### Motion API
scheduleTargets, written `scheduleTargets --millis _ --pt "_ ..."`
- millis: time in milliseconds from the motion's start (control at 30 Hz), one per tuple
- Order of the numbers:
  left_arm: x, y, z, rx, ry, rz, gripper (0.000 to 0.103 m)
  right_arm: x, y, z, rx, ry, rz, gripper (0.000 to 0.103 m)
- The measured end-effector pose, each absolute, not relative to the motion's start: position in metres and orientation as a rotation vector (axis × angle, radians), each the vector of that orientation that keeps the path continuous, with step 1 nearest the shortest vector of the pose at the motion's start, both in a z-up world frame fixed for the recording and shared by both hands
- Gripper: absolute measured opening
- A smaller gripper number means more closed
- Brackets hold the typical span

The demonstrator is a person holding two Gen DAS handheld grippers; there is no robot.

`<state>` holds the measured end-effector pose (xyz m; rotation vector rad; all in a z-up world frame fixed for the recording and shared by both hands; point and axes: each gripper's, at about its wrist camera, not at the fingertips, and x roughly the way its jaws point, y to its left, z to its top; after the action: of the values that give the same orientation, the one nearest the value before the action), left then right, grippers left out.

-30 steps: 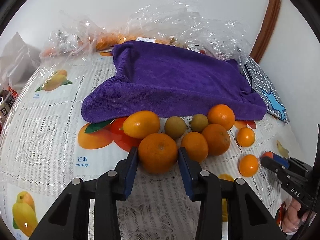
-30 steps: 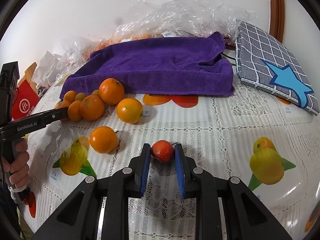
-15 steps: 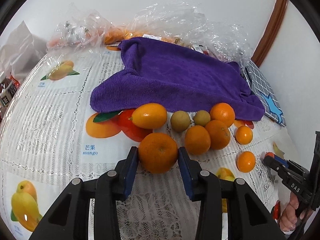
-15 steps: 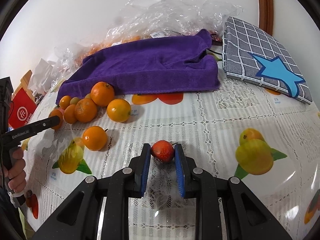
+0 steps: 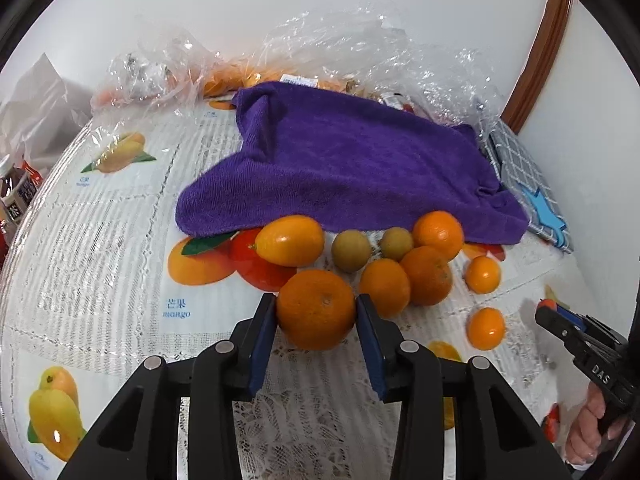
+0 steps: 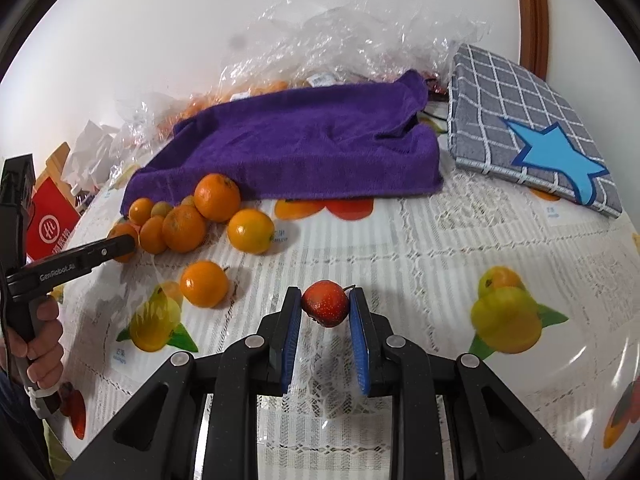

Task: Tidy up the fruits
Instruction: 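Lift and carry both held fruits over the purple towel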

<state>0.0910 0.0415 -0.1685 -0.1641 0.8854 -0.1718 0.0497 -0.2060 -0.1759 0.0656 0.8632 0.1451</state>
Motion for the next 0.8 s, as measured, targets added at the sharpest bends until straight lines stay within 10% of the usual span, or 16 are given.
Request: scheduleTargets --millis 800 --pt "0.148 0.035 -0.084 -0.135 0.756 -0.157 0.038 0.122 -0.217 -0.089 0.028 0.703 0.116 0.024"
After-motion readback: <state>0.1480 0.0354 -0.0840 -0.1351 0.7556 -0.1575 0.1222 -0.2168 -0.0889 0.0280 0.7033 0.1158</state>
